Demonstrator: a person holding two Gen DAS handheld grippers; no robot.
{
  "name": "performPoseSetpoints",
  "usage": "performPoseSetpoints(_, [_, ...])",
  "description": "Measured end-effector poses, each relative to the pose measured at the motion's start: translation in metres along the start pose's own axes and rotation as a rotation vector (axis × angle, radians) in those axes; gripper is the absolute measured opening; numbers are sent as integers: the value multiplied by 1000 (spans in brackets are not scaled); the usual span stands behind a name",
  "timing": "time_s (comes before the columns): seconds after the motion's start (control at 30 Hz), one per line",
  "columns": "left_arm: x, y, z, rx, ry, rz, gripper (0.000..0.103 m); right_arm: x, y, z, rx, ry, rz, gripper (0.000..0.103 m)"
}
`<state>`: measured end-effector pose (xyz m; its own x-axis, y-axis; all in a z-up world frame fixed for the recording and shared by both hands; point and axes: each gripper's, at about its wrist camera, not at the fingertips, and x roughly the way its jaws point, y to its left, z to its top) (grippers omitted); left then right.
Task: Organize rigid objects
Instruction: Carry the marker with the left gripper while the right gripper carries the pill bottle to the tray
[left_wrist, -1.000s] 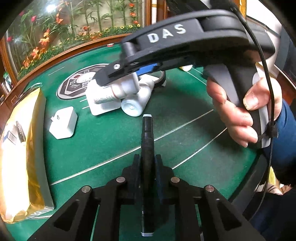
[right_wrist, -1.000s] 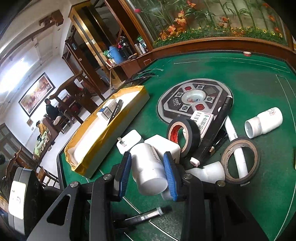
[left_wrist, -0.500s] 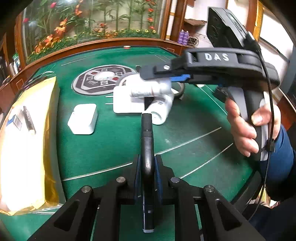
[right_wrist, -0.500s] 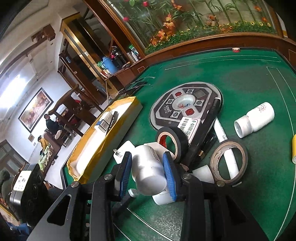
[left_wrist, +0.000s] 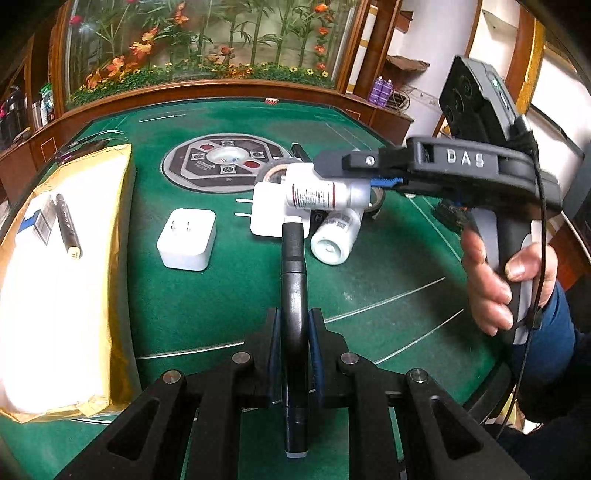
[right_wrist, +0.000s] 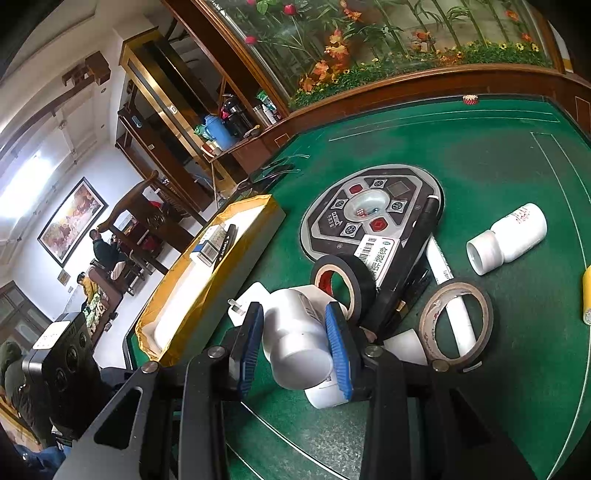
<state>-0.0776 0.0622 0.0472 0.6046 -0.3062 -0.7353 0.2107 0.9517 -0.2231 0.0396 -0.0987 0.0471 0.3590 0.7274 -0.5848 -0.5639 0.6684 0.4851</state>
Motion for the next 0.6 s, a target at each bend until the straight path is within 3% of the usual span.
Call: performPoseSetpoints(0.6, [-46, 35, 19, -95, -110, 6, 15, 1, 10, 3, 41, 4, 37, 34])
